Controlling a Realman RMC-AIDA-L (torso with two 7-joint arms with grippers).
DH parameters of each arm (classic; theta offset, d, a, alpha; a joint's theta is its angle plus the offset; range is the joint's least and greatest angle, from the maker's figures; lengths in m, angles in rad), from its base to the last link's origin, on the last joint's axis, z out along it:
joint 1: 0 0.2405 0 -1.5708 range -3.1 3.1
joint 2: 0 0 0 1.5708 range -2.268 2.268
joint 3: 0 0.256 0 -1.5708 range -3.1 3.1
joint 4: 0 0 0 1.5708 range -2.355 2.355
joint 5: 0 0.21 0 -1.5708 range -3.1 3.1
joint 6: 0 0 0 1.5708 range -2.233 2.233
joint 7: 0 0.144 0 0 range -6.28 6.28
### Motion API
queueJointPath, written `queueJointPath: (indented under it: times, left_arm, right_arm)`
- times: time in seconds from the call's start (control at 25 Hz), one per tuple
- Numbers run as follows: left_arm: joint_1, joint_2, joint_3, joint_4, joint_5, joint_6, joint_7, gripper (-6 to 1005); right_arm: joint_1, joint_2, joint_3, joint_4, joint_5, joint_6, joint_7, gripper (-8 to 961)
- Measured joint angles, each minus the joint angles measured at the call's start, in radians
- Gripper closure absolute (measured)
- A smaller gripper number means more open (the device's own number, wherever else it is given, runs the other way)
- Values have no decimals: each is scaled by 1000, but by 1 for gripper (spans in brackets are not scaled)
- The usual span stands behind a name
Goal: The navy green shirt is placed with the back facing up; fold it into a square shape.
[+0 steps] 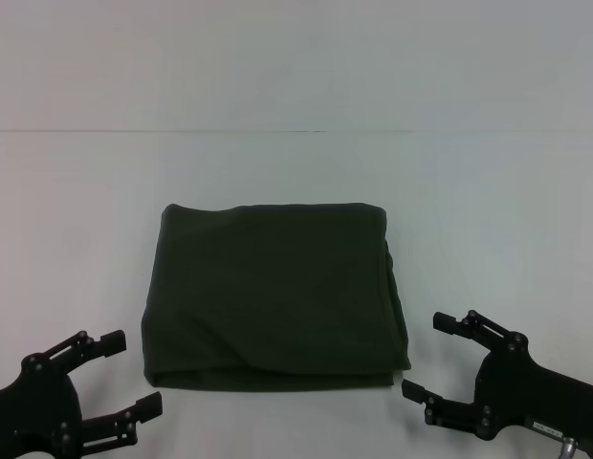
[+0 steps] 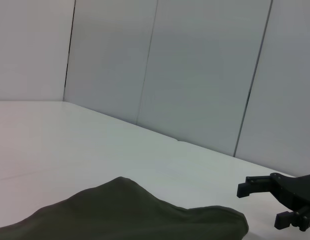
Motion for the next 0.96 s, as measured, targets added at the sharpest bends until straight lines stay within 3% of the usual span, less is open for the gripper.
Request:
queueJointPath:
  times: [0.96]
  left_arm:
    - [-9,0,-1,0,0,6,0,59]
  right_arm:
    - [0,0,9,0,0,-11,2,18]
